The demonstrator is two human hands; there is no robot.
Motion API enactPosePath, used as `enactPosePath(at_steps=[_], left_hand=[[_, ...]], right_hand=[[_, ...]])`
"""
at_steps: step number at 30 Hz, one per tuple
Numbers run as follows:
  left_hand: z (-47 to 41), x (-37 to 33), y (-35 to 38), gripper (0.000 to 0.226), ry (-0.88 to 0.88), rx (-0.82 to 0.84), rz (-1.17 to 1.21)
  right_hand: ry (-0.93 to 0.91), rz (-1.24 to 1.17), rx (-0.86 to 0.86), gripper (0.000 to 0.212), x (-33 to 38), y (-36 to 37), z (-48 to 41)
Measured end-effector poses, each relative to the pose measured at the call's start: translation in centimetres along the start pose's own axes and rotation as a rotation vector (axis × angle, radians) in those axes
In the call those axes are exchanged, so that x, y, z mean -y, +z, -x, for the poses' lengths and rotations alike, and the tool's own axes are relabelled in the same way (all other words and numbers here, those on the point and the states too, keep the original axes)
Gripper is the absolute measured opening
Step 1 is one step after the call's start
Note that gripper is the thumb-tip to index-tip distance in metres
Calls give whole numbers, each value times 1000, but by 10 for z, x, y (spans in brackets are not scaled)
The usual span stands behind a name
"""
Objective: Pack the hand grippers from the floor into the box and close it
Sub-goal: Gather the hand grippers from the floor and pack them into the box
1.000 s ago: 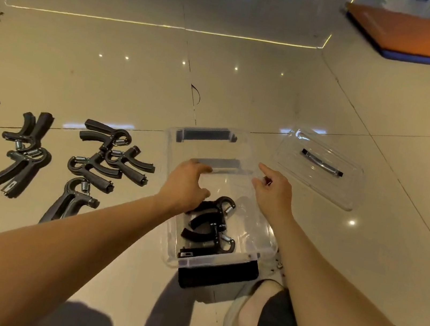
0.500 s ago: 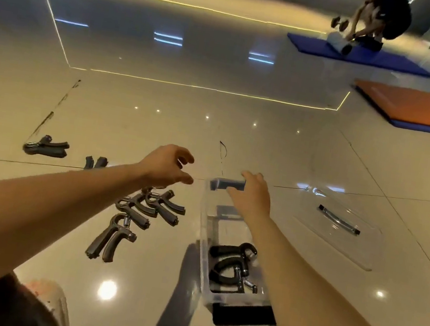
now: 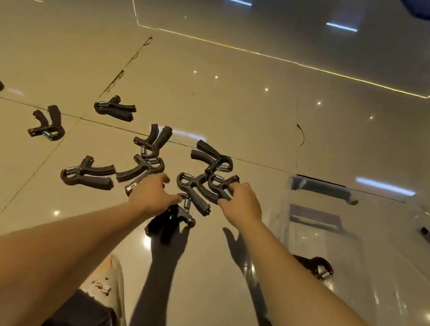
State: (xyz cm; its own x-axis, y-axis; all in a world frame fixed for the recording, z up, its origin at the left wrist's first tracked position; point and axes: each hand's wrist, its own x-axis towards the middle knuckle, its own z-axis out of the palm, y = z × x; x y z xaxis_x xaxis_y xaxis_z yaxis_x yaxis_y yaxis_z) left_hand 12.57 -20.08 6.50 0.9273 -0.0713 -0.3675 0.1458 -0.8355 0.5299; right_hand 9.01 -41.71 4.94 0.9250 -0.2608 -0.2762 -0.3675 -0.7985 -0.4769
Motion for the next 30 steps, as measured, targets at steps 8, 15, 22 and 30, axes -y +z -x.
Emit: enactPosePath(at_steps=[8,15,22,30], left_hand=[[-10,52,83,68,-84,-12,-69],[-15,61,97,51,-66,-103,-52],[-7,50,79,58,-84,-134,170],[18,-3,32,70,29,-272,309]], right_hand=[[61,233,14,57,-38,52,-33],[51,349,-65,57,-46,76,-54],[154,137,-15,46,-41,63,-50],[-15,29,-149,45,-6,-28,-38]])
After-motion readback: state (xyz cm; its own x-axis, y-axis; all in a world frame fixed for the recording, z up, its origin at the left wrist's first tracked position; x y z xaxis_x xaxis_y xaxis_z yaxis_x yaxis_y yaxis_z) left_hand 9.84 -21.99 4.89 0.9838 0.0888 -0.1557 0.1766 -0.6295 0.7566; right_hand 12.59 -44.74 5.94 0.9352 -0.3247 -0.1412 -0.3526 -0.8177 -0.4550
